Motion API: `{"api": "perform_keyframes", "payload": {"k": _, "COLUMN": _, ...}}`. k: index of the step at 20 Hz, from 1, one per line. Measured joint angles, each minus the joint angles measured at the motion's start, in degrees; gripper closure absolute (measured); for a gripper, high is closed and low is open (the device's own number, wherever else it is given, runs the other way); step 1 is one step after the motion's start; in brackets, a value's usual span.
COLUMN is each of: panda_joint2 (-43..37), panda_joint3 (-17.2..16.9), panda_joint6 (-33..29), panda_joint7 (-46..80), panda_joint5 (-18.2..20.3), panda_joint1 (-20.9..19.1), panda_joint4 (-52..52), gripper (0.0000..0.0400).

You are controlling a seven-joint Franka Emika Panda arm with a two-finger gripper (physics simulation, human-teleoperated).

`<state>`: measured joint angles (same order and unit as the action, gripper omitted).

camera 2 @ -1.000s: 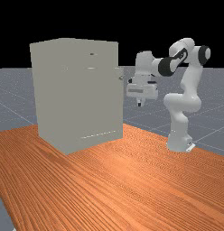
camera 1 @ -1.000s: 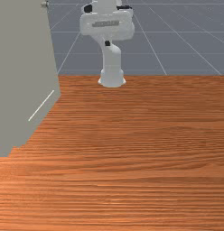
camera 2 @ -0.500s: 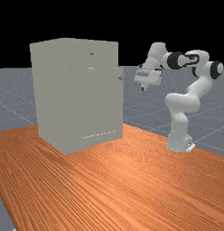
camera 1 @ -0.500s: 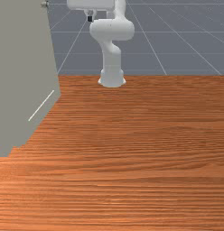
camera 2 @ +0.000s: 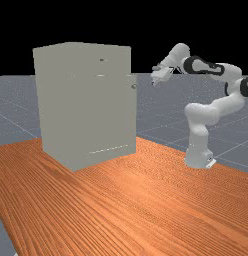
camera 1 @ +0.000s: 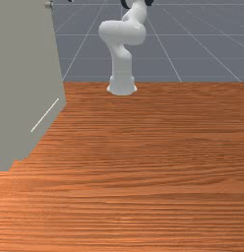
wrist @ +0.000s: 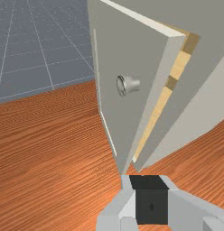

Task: Open the cabinet door

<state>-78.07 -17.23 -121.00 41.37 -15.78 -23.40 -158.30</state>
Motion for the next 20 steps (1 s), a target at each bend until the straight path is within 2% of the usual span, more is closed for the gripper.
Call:
{"api": "perform_keyframes", "payload": {"k": 3, "panda_joint2": 1.84, "panda_joint3": -6.24, "panda_joint6": -11.88, "panda_joint7": 0.79, "panda_joint5": -2.45, "panda_joint1": -3.24, "panda_joint4": -0.3, "gripper": 0.04}}
{"api": "perform_keyframes", "payload": {"k": 4, "panda_joint2": 2.5, "panda_joint3": -9.14, "panda_joint6": -16.54, "panda_joint7": 0.32, "panda_joint5": -2.96, "panda_joint1": -3.45, "panda_joint4": -0.7, "gripper": 0.0243}}
{"api": "perform_keyframes", "payload": {"k": 5, "panda_joint2": 2.89, "panda_joint3": -11.68, "panda_joint6": -21.92, "panda_joint7": -0.11, "panda_joint5": -3.19, "panda_joint1": -2.92, "panda_joint4": -1.13, "gripper": 0.0148}}
{"api": "perform_keyframes", "payload": {"k": 6, "panda_joint2": 3.07, "panda_joint3": -13.62, "panda_joint6": -26.86, "panda_joint7": -0.48, "panda_joint5": -3.39, "panda_joint1": -2.26, "panda_joint4": -1.49, "gripper": 0.009}}
{"api": "perform_keyframes", "payload": {"k": 8, "panda_joint2": 3.12, "panda_joint3": -15.37, "panda_joint6": -32.18, "panda_joint7": -0.73, "panda_joint5": -3.68, "panda_joint1": -1.7, "panda_joint4": -2.42, "gripper": 0.0033}}
{"api": "perform_keyframes", "payload": {"k": 11, "panda_joint2": 3.01, "panda_joint3": -15.8, "panda_joint6": -35.27, "panda_joint7": -0.69, "panda_joint5": -3.85, "panda_joint1": -1.18, "panda_joint4": -4.02, "gripper": 0.0007}}
{"api": "perform_keyframes", "payload": {"k": 15, "panda_joint2": 2.37, "panda_joint3": -14.22, "panda_joint6": -38.96, "panda_joint7": -0.27, "panda_joint5": -4.3, "panda_joint1": 0.2, "panda_joint4": -8.47, "gripper": 0.0001}}
{"api": "perform_keyframes", "payload": {"k": 18, "panda_joint2": 6.63, "panda_joint3": -12.67, "panda_joint6": -46.19, "panda_joint7": 0.63, "panda_joint5": -5.02, "panda_joint1": 2.14, "panda_joint4": -8.79, "gripper": 0.0}}
{"api": "perform_keyframes", "payload": {"k": 20, "panda_joint2": 9.08, "panda_joint3": -12.22, "panda_joint6": -48.73, "panda_joint7": 0.8, "panda_joint5": -5.36, "panda_joint1": 2.78, "panda_joint4": -8.6, "gripper": 0.0}}
